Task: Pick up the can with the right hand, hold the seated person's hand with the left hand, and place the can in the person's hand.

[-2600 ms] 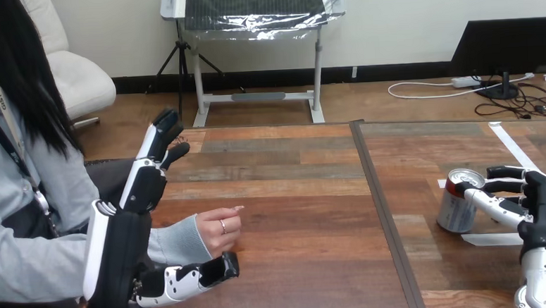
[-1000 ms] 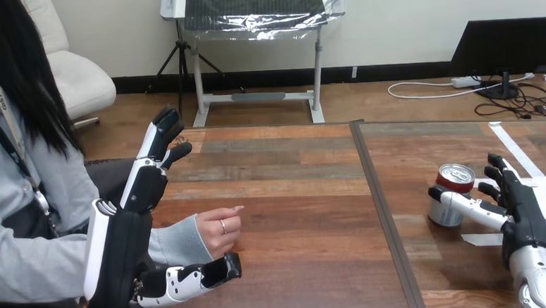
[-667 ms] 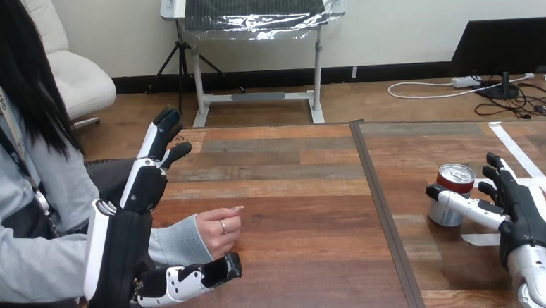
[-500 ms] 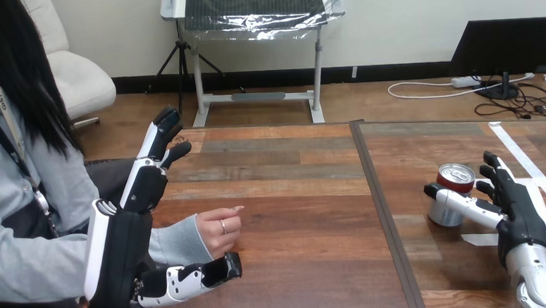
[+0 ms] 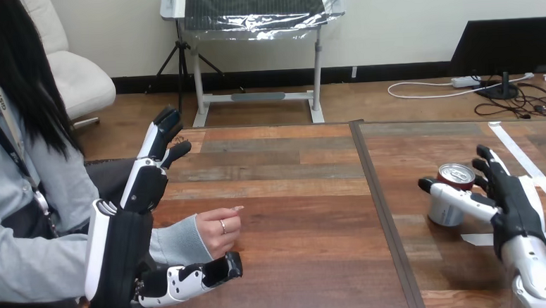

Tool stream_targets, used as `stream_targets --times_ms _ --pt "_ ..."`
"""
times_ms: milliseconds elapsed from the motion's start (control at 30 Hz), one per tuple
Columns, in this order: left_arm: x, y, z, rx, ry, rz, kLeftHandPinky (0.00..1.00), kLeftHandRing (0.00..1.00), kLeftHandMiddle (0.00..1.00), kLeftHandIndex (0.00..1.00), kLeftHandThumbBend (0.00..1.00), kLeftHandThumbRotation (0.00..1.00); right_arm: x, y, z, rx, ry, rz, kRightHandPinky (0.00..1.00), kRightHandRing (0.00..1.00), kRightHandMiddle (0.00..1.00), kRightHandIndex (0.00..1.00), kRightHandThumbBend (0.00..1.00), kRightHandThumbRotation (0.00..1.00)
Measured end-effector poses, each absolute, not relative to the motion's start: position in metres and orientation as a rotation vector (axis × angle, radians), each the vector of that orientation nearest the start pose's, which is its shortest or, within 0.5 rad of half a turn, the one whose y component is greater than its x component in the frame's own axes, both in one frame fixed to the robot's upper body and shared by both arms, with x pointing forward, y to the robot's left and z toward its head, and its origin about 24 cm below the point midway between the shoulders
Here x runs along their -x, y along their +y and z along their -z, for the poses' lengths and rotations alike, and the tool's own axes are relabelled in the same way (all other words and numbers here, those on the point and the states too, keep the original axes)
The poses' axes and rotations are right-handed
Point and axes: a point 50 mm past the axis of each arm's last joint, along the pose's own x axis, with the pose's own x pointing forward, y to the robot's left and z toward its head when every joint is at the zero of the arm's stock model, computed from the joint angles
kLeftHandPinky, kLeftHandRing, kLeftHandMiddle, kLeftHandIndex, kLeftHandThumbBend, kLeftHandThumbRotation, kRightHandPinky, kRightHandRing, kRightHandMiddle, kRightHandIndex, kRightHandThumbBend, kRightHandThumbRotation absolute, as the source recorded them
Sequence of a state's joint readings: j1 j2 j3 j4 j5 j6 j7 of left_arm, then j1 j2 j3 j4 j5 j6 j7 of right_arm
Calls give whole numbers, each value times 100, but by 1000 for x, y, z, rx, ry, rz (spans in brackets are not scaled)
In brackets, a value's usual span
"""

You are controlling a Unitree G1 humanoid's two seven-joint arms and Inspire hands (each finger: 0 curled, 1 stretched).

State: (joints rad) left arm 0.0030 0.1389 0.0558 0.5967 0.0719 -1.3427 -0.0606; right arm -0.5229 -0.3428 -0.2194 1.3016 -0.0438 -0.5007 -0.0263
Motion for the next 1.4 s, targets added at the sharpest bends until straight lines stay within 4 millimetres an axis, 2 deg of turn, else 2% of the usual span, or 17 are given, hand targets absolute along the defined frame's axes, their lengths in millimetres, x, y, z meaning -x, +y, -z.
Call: stream_targets --times_ms 233,433,733,900,1000,1400 --pt "-198 178 -33 -218 -734 117 85 93 96 92 100 60 -301 -268 14 257 238 240 80 88 92 95 100 27" --pt "-198 178 -33 -217 -735 117 84 93 96 92 100 60 -307 -265 11 276 250 235 81 88 92 94 100 29" --pt "-198 178 -33 -216 -737 116 84 93 96 92 100 60 -314 -262 7 306 269 238 74 82 86 89 100 21" --pt "-198 178 -33 -216 -739 115 84 93 96 92 100 60 -316 -261 7 308 283 249 71 79 83 85 99 8" --pt "-198 178 -33 -215 -739 114 84 93 96 92 100 60 -317 -261 7 311 288 256 70 77 80 83 97 4" --pt "-196 176 -33 -212 -749 112 82 93 95 91 100 61 -316 -257 12 379 324 302 58 64 68 71 91 0"
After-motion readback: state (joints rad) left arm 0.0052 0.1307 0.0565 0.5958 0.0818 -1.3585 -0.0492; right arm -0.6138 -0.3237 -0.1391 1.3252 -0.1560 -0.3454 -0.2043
